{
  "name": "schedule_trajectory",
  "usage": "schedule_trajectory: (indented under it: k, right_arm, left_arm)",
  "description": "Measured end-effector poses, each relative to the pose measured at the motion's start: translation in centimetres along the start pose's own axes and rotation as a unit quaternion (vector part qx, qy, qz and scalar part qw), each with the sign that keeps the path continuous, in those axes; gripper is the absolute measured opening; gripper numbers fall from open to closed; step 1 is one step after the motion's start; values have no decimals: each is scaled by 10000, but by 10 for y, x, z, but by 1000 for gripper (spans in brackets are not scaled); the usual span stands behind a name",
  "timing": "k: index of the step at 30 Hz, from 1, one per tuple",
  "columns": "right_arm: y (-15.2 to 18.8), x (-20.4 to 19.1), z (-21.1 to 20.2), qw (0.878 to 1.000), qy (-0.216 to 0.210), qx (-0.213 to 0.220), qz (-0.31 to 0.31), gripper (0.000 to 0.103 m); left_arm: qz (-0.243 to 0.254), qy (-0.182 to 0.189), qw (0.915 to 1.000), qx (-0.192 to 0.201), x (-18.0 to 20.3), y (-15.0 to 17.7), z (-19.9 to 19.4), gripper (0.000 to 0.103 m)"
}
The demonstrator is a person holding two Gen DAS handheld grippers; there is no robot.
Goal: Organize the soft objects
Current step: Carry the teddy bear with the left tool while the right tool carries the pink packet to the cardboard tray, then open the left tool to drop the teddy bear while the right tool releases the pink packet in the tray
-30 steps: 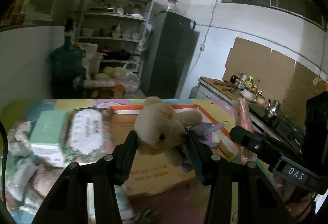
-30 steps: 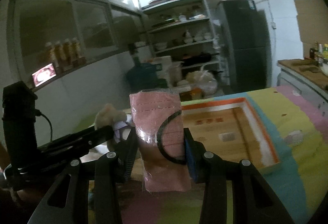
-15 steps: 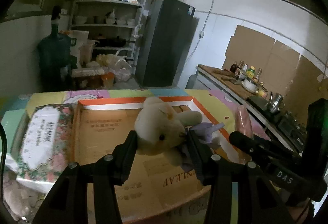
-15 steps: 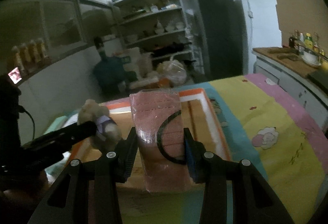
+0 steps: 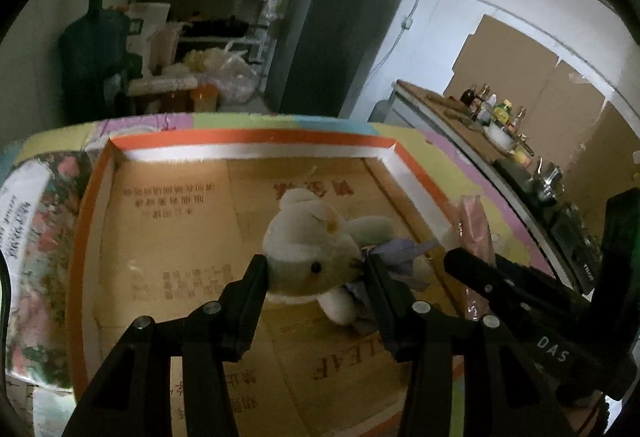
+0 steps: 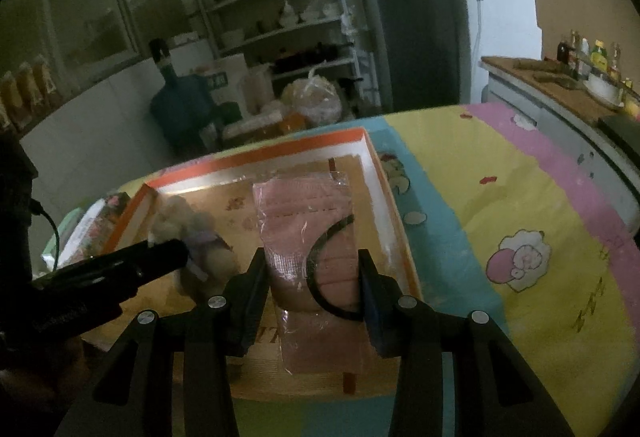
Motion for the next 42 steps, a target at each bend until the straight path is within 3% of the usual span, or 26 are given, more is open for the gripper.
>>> schedule_trajectory:
  k: [11, 15, 25, 42]
  right_arm:
    - [5, 1, 10, 9998, -4, -167, 80, 47]
    - [5, -1, 9, 9998, -75, -138, 99, 57]
    - [2, 1, -4, 9994, -210, 61, 272, 58]
    - [1, -3, -33, 9990, -221, 232, 315, 58]
  left_arm:
    - [75, -85, 9999, -27, -3, 2, 8, 61]
    - [106, -125, 9999, -19, -1, 3, 10, 66]
    - [264, -279, 9989, 251, 0, -2, -3, 76]
    - [534, -324, 9957, 690, 17, -9, -39, 77]
Point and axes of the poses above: each gripper's, at about its wrist camera, not at the fingertips, and z roughly the way its jaws point, x to its right, y to its underside, the point moved 9 cm from there along z, roughly the way its jaws point, and after that the axes turned 7 degrees about y, right-handed, at the moved point
